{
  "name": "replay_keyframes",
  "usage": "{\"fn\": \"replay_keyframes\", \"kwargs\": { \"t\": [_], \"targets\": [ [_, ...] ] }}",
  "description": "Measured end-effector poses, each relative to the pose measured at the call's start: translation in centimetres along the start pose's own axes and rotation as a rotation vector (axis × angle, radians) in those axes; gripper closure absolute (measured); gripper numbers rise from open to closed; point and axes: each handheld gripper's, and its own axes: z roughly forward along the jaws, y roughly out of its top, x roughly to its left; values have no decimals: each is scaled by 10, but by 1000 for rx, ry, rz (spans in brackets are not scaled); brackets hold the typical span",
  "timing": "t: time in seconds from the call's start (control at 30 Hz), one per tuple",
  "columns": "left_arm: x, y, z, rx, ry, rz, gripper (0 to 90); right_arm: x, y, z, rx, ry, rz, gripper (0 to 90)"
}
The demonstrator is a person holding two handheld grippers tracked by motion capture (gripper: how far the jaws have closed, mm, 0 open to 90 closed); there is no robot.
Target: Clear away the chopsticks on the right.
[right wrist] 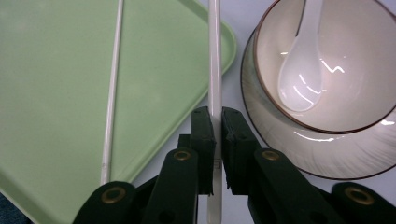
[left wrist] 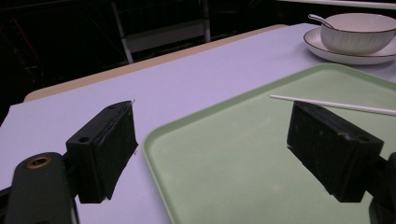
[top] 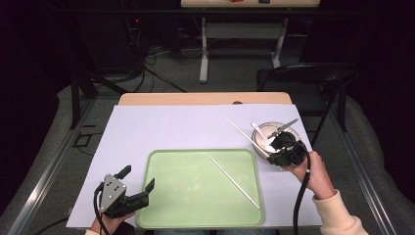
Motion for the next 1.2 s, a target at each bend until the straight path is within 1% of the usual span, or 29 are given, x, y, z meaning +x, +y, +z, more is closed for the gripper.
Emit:
{"fn": "replay_keyframes", "kwargs": {
  "t": [0.07, 0.17, 0.23, 0.37, 0.4, 0.43, 0.47, 0.53, 0.57, 0.67, 0.7, 0.73, 0.87, 0.9, 0.93, 0.97, 1.03, 1.1, 1.2],
  "targets": [
    [0, 0, 0, 0, 0, -1, 155, 5, -1, 3, 3, 21, 4, 840],
    [1, 0, -1, -1, 2, -5, 154, 13, -2, 10, 22, 35, -13, 840],
    [1, -1, -2, -1, 2, -2, 154, 19, -5, 15, 43, 41, -8, 840],
    [1, -1, -2, -4, 4, -4, 154, 29, -10, 29, 79, 72, 0, 840],
    [1, -1, -2, -3, 2, -3, 154, 32, -11, 32, 89, 75, 6, 840],
    [1, -1, -2, -2, 1, -2, 155, 34, -12, 36, 95, 83, -2, 840],
    [0, -1, -2, -3, 0, -1, 154, 37, -13, 40, 102, 85, 5, 840],
    [0, -1, -2, -4, 2, -4, 155, 39, -13, 45, 111, 97, 2, 840],
    [0, -1, -2, -8, 3, -5, 155, 41, -14, 48, 127, 105, 19, 840],
    [0, -1, -2, -6, 2, -4, 154, 43, -16, 57, 151, 108, 28, 839],
    [0, -1, -2, -6, 2, -5, 155, 43, -17, 59, 154, 110, 30, 839],
    [0, -1, -2, -5, 1, -2, 155, 44, -18, 60, 159, 113, 45, 838],
    [0, -1, -2, -7, 1, -1, 154, 46, -20, 67, 177, 122, 72, 838],
    [0, -1, -2, -7, 2, 0, 154, 46, -20, 69, 176, 123, 72, 838],
    [0, -1, -2, -7, 1, 1, 155, 48, -20, 71, 190, 125, 73, 838],
    [0, -1, -2, -9, 3, 1, 155, 48, -21, 72, 180, 128, 74, 838],
    [0, -1, -2, -7, 2, 2, 155, 48, -20, 77, 184, 134, 73, 837],
    [0, -1, -2, -6, 1, 6, 154, 50, -21, 81, 197, 141, 87, 836],
    [0, -1, -2, -10, 3, 4, 154, 52, -20, 82, 196, 144, 76, 835]
  ]
}}
